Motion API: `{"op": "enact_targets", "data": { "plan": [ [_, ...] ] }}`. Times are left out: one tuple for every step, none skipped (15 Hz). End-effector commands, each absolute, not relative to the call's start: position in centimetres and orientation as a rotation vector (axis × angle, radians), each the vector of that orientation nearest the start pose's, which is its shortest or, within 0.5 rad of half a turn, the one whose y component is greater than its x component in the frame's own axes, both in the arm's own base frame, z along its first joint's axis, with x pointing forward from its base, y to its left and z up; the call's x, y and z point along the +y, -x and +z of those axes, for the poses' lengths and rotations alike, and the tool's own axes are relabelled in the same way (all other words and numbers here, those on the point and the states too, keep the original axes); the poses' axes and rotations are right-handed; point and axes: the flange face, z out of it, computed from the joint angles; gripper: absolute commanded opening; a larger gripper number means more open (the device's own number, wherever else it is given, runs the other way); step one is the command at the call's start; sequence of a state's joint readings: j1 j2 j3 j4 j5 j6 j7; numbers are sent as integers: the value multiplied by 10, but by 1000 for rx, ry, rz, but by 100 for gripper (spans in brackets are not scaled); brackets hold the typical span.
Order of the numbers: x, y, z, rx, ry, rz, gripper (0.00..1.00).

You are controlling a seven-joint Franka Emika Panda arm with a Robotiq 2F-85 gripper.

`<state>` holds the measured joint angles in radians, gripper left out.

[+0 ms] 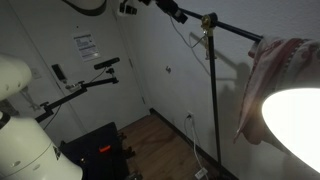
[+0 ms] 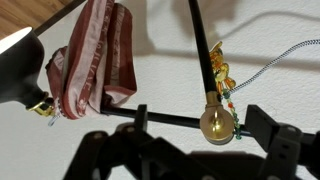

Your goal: Remove the bracelet from the lamp and put it on the floor

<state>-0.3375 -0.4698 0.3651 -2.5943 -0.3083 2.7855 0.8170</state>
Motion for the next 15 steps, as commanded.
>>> {"op": "enact_targets", "data": {
  "plan": [
    [39,-457,480,766,2911,-1163,100],
    [41,-459,481,776,2912,-1171,100],
    [43,-460,482,791,2915,-1162,100],
    [41,-451,479,767,2929,-1139,100],
    [43,-452,480,766,2927,-1143,100],
    [43,-453,480,765,2926,-1144,100],
    [43,-454,480,766,2925,-1144,100],
    [43,-454,480,766,2924,-1144,100],
    [43,-455,480,767,2924,-1143,100],
    [41,-456,478,763,2929,-1134,100],
    [42,-456,478,721,2943,-1145,100],
    [46,-456,479,652,2965,-1164,100],
    [50,-456,479,585,2983,-1178,100],
    [54,-456,480,521,3014,-1186,100],
    [60,-456,480,425,3030,-1205,100]
  ]
}}
